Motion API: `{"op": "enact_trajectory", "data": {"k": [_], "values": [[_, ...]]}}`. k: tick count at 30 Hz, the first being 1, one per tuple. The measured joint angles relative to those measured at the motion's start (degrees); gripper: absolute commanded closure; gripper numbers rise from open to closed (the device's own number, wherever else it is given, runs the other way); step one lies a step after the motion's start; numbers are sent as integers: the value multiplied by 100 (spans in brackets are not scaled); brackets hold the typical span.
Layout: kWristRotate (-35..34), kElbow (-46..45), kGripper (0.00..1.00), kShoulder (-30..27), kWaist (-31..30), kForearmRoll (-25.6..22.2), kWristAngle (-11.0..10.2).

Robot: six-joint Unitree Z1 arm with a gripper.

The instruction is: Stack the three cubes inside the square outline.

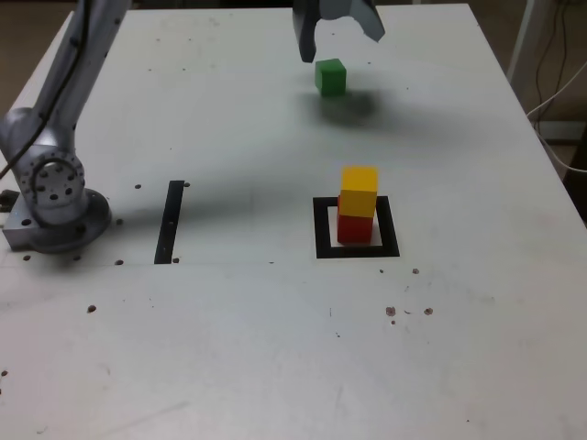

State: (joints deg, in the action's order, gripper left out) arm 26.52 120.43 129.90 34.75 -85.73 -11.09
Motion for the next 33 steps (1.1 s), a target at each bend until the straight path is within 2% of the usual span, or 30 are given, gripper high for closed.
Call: {"op": "enact_trajectory", "data": {"k": [16, 21, 24, 26, 33], "values": [[75, 451, 2, 858, 302, -26, 241], [75, 531, 7, 1076, 329, -26, 287], [75, 565, 15, 1082, 339, -28, 293], [69, 575, 25, 1082, 344, -38, 295], [32, 590, 66, 1082, 346, -50, 300]]}}
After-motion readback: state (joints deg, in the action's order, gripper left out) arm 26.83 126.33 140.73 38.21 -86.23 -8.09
